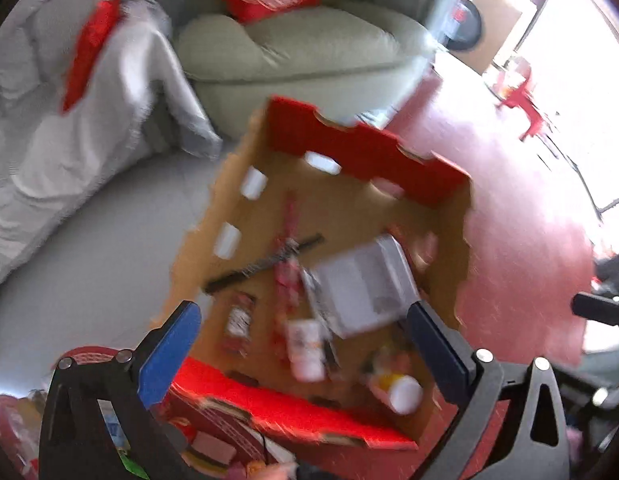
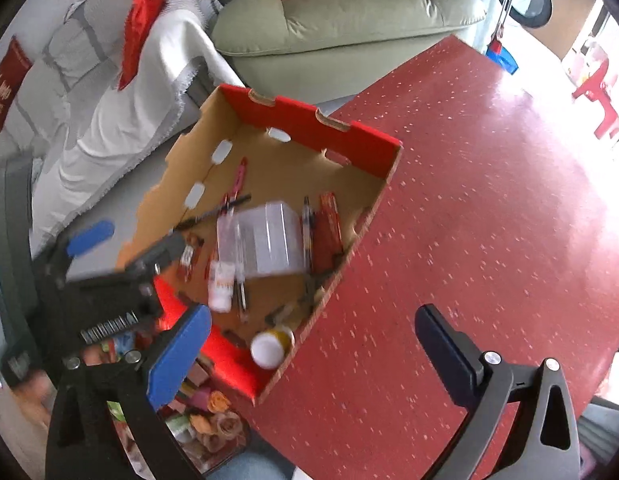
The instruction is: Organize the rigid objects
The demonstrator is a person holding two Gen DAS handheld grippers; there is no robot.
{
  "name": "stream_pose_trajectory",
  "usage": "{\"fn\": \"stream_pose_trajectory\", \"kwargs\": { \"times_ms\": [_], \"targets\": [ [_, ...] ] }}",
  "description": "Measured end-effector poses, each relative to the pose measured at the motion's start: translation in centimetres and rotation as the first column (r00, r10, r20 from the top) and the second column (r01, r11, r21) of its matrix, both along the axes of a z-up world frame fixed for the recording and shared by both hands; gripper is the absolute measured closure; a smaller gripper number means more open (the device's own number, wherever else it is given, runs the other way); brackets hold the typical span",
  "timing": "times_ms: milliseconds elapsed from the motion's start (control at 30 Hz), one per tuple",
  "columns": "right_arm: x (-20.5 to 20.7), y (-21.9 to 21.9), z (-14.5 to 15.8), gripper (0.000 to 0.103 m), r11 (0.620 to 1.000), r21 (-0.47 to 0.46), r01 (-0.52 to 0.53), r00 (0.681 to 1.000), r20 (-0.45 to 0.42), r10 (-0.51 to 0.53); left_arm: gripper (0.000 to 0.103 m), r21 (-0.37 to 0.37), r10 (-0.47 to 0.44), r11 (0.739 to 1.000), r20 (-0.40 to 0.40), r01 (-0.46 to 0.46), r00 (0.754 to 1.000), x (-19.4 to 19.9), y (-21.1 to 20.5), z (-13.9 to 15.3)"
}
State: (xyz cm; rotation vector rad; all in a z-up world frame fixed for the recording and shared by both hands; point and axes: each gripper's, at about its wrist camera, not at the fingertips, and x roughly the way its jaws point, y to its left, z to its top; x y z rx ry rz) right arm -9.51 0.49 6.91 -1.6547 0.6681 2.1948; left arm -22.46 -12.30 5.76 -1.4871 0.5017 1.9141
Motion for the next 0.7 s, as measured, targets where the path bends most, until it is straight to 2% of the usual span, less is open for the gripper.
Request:
{"fn": "stream_pose_trajectory", "kwargs": {
  "times_ms": [133, 300, 400, 567, 700],
  "targets": [
    [3.0, -2.5, -0.5, 0.000, 1.000, 0.014, -0.021, 0.999, 0.033, 0.021, 0.000, -0.097, -0.026, 0.995, 0.007, 0.027, 1.000, 1.5, 0.2, -0.4],
    [5.0, -3.7, -0.5, 0.000, 0.998, 0.057, -0.019, 0.998, 0.069, 0.015, 0.000, -0.143, -0.086, 0.985, 0.044, 0.092, 0.995, 3.9, 0.9, -0.6],
    [5.4, -3.5, 0.2, 0.000, 0.996, 0.090, -0.011, 0.998, 0.066, 0.005, 0.000, -0.169, -0.093, 0.981, 0.039, 0.098, 0.995, 4.9, 0.9, -0.5],
    [5.8, -3.2, 0.9, 0.000, 0.994, 0.112, 0.000, 0.998, 0.058, -0.006, 0.000, -0.153, -0.062, 0.986, 0.032, 0.066, 0.998, 5.2, 0.8, 0.4],
    [5.8, -3.3, 1.0, 0.000, 0.994, 0.110, -0.002, 0.998, 0.056, -0.004, 0.000, -0.140, -0.069, 0.987, 0.037, 0.073, 0.997, 5.2, 0.9, 0.9]
  ]
}}
